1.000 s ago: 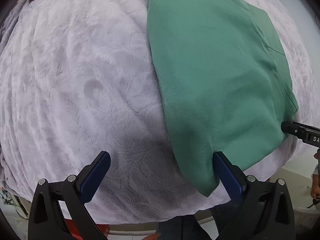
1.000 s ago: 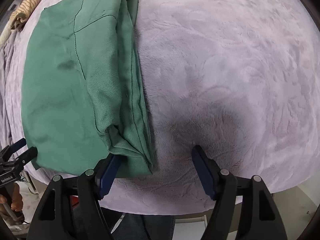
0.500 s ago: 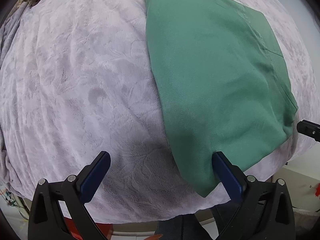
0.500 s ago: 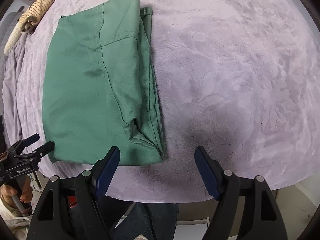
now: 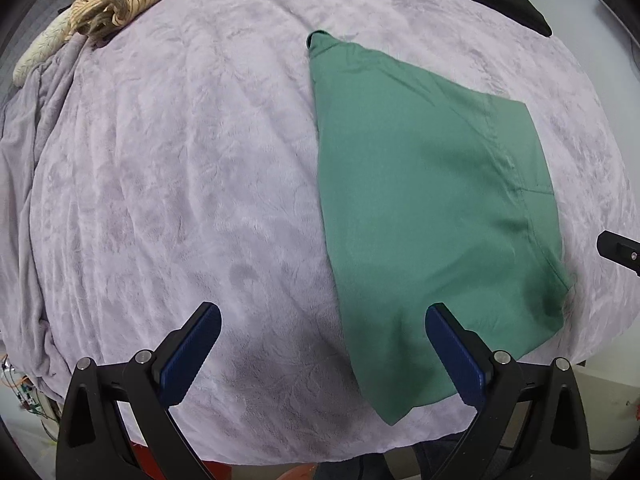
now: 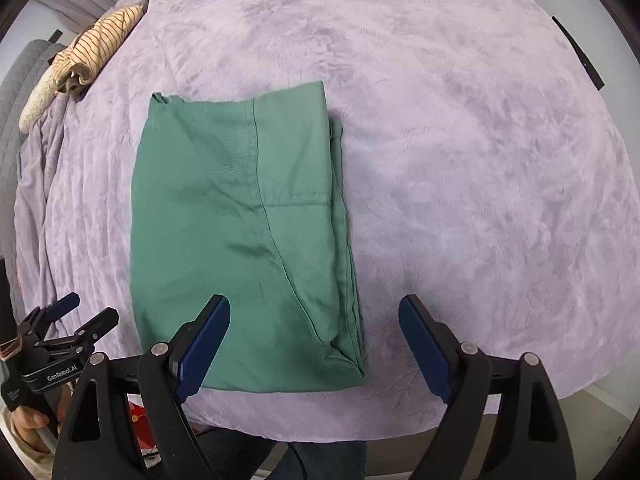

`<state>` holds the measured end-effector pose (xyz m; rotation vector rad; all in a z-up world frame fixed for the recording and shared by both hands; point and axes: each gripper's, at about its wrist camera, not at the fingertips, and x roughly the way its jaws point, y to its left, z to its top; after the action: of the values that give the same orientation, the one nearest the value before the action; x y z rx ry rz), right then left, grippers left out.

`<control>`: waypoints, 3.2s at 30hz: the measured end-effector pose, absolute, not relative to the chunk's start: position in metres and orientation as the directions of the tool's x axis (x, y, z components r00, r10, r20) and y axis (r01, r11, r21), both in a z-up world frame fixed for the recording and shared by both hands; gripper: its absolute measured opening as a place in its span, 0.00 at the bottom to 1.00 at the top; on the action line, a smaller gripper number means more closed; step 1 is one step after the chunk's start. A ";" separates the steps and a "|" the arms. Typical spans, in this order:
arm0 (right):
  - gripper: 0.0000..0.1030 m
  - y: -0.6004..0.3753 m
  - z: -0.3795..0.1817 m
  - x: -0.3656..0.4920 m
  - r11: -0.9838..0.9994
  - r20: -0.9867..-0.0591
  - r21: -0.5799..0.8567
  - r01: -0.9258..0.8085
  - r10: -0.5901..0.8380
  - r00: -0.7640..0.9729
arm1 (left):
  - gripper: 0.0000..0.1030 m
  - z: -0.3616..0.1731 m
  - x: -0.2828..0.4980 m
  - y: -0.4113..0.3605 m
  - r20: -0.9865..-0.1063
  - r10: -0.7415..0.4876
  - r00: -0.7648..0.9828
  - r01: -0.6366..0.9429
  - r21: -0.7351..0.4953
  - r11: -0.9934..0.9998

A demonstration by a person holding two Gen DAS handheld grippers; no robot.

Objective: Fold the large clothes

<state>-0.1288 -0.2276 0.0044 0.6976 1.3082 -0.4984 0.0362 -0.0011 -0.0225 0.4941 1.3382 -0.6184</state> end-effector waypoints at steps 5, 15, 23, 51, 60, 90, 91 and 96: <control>0.88 -0.218 0.013 -0.113 0.693 -0.967 0.196 0.694 0.018 0.255 | 0.99 -0.008 0.040 -0.009 -0.977 -0.143 0.158 0.656 -0.004 0.755; 1.00 -0.204 0.024 -0.095 0.721 -0.969 0.129 0.680 -0.053 0.240 | 0.99 0.008 0.037 -0.016 -0.970 -0.129 0.204 0.637 0.032 0.770; 1.00 -0.202 0.024 -0.088 0.729 -0.977 0.074 0.680 -0.084 0.195 | 0.99 0.014 0.038 -0.022 -0.965 -0.124 0.232 0.626 0.051 0.778; 1.00 -0.202 0.023 -0.083 0.744 -0.981 0.037 0.668 -0.101 0.166 | 0.99 0.011 0.037 -0.032 -0.967 -0.104 0.230 0.641 0.070 0.764; 1.00 -0.202 0.021 -0.082 0.746 -0.982 0.035 0.665 -0.099 0.163 | 0.99 0.008 0.037 -0.031 -0.969 -0.104 0.226 0.645 0.069 0.761; 1.00 -0.202 0.018 -0.081 0.753 -0.984 0.036 0.657 -0.089 0.156 | 0.99 0.005 0.037 -0.029 -0.972 -0.093 0.215 0.647 0.070 0.759; 1.00 -0.202 0.018 -0.081 0.752 -0.984 0.036 0.658 -0.089 0.156 | 0.99 0.005 0.037 -0.029 -0.972 -0.094 0.214 0.647 0.069 0.759; 1.00 -0.202 0.018 -0.081 0.753 -0.984 0.036 0.657 -0.088 0.155 | 0.99 0.005 0.037 -0.029 -0.972 -0.092 0.214 0.647 0.071 0.759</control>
<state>-0.0808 -0.2017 0.0177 0.5269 1.3176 -0.5708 0.0372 -0.0294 0.0050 0.5293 1.2608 -0.5472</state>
